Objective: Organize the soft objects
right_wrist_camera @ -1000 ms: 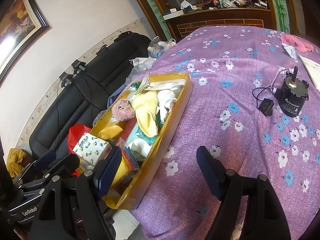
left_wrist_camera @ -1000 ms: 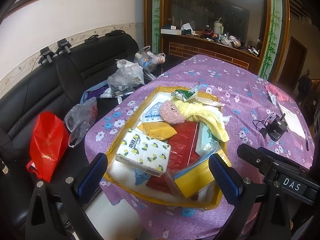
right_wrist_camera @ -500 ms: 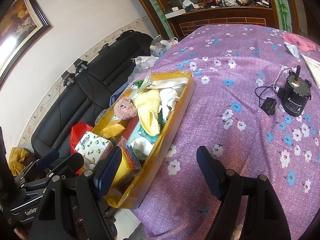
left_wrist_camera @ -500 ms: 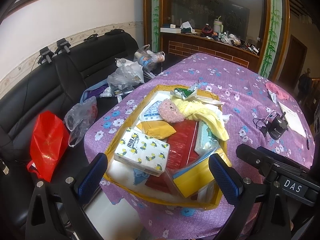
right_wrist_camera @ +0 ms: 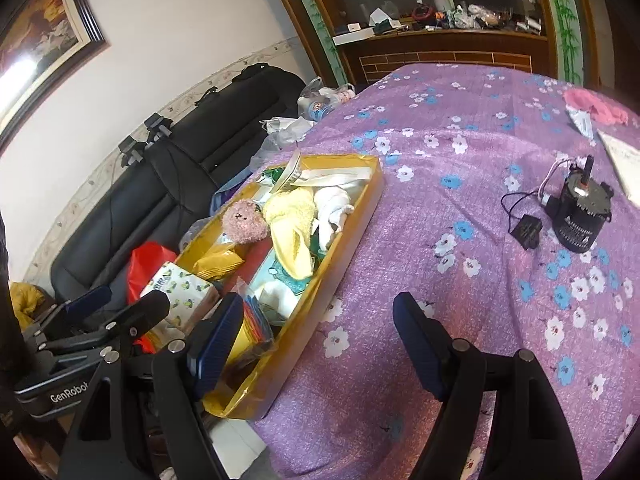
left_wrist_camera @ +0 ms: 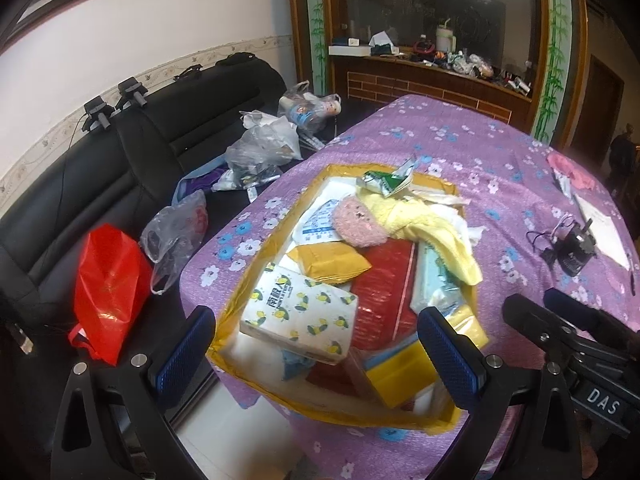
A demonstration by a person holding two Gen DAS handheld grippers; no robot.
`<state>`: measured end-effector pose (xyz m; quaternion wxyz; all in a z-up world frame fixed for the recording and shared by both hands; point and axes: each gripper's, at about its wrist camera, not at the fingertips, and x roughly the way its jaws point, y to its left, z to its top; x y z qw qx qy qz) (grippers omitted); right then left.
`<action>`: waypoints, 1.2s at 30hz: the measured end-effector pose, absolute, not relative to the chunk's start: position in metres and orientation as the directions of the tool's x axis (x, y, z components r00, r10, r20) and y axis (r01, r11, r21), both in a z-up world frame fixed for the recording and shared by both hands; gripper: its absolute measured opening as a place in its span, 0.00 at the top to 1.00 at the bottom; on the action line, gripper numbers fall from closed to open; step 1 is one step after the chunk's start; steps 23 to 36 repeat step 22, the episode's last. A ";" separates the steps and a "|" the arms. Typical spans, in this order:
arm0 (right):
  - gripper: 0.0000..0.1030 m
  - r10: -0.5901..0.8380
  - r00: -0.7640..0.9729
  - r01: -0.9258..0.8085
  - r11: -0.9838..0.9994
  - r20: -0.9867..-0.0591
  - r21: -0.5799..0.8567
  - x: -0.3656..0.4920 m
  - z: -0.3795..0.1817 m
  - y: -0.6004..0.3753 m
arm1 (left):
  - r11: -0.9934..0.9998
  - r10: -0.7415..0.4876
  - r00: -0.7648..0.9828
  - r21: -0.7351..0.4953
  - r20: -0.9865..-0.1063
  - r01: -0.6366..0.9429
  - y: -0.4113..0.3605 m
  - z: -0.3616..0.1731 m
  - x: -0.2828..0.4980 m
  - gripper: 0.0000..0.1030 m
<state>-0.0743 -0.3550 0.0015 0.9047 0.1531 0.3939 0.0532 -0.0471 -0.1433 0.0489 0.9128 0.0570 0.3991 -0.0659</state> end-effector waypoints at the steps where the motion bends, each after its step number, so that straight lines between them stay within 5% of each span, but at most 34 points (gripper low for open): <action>1: 0.26 0.213 0.685 0.023 0.950 -0.697 0.312 -0.074 0.002 -0.354 | 0.985 -0.072 0.671 0.053 -0.738 0.164 -0.143 0.048 -0.045 0.01; 36: 0.26 0.246 0.689 -0.024 0.948 -0.681 0.317 -0.069 0.006 -0.336 | 0.988 -0.074 0.665 0.035 -0.743 0.148 -0.125 0.047 -0.023 0.01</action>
